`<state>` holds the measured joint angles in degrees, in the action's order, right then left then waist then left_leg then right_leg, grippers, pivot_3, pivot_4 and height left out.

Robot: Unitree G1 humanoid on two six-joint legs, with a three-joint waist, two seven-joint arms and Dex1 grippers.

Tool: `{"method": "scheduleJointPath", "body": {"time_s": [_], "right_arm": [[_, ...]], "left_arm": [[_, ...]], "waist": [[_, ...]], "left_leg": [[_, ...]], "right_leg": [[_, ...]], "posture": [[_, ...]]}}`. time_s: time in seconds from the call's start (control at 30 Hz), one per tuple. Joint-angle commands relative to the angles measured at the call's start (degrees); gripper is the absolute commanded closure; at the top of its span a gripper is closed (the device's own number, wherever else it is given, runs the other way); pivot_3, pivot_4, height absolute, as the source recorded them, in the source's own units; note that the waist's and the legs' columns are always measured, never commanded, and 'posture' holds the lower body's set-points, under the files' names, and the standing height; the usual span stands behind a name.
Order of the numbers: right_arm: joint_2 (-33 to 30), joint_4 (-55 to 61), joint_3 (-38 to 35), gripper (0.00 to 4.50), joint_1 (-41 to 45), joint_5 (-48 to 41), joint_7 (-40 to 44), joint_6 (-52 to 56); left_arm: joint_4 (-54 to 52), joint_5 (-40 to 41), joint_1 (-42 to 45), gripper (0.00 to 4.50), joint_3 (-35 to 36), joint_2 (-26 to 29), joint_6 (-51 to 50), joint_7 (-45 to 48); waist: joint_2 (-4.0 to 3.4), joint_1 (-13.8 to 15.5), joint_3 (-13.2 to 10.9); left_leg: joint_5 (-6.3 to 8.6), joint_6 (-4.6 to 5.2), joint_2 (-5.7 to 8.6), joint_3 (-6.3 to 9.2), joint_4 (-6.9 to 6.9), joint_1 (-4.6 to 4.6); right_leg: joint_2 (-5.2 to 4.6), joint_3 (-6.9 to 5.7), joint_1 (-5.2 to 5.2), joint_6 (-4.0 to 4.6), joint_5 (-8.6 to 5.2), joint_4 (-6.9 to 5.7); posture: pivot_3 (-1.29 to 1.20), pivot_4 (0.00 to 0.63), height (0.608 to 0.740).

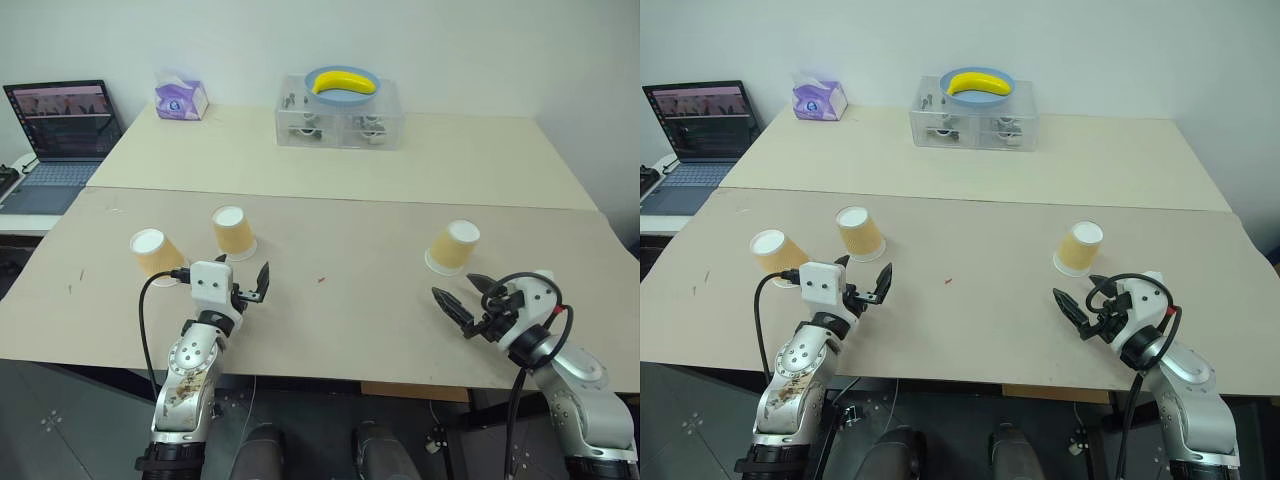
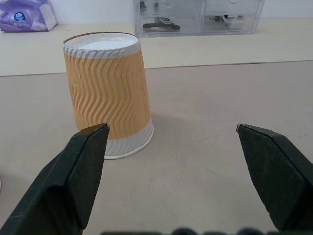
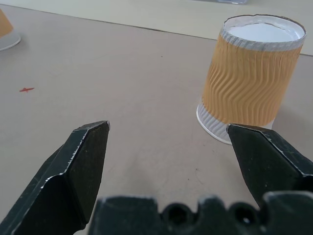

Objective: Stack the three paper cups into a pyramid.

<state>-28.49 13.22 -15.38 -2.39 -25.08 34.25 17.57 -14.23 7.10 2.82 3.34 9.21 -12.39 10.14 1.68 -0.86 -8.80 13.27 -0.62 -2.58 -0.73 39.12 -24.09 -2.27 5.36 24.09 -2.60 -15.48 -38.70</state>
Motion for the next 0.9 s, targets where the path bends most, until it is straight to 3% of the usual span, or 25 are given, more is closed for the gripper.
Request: {"method": "scheduleJointPath", "body": {"time_s": [0.03,0.43,0.57,0.67,0.77,0.9], "right_arm": [[-0.6,1.7,-2.0,0.0,0.6,-0.6,-0.1,-1.4],[-2.9,0.5,-0.6,0.0,5.1,-0.2,2.6,-1.0],[-5.1,4.2,0.1,0.0,6.8,-4.2,6.8,2.1],[-12.3,9.8,2.6,0.0,6.1,-9.9,15.6,9.2],[-17.4,10.7,6.3,0.0,7.1,-8.4,19.6,10.9],[-18.3,8.4,9.4,0.0,11.4,-6.6,20.2,10.6]], "left_arm": [[-1.7,0.5,1.0,0.04,0.2,-0.8,0.3,-0.8],[-8.1,1.4,10.3,0.04,5.4,-4.1,-10.4,-10.4],[-10.7,1.2,16.6,0.04,10.9,-6.2,-19.9,-19.1],[-12.7,-2.9,22.9,0.04,15.4,-7.2,-31.1,-29.0],[-14.6,-5.9,27.8,0.04,16.7,-7.0,-38.8,-33.9],[-16.7,-8.4,31.7,0.04,18.1,-7.6,-46.7,-37.3]], "waist": [[0.0,0.0,0.0],[0.01,0.0,0.0],[0.02,0.0,0.0],[0.04,0.0,0.0],[0.27,0.1,-0.1],[0.44,0.0,0.0]], "left_leg": [[0.0,0.0,0.0,0.0,0.0,0.0],[0.0,0.0,0.01,0.01,0.02,-0.02],[0.0,0.0,0.03,0.03,0.04,-0.02],[0.0,0.0,0.03,0.09,0.03,-0.1],[0.0,0.0,0.08,0.21,0.08,-0.12],[0.0,0.0,0.09,0.29,0.13,-0.12]], "right_leg": [[0.0,0.0,0.0,0.0,0.0,0.0],[0.0,0.0,0.0,0.0,0.0,-0.02],[0.0,0.0,0.0,0.0,0.0,-0.04],[0.0,-0.05,0.04,-0.01,0.0,0.02],[-0.04,-0.16,-0.03,-0.02,-0.01,0.04],[-0.05,-0.23,-0.07,-0.03,0.0,0.05]], "posture": [[0.0,0.15,0.694],[0.0,0.15,0.694],[0.0,0.15,0.694],[0.0,0.15,0.694],[0.0,0.15,0.694],[0.0,0.15,0.694]]}}
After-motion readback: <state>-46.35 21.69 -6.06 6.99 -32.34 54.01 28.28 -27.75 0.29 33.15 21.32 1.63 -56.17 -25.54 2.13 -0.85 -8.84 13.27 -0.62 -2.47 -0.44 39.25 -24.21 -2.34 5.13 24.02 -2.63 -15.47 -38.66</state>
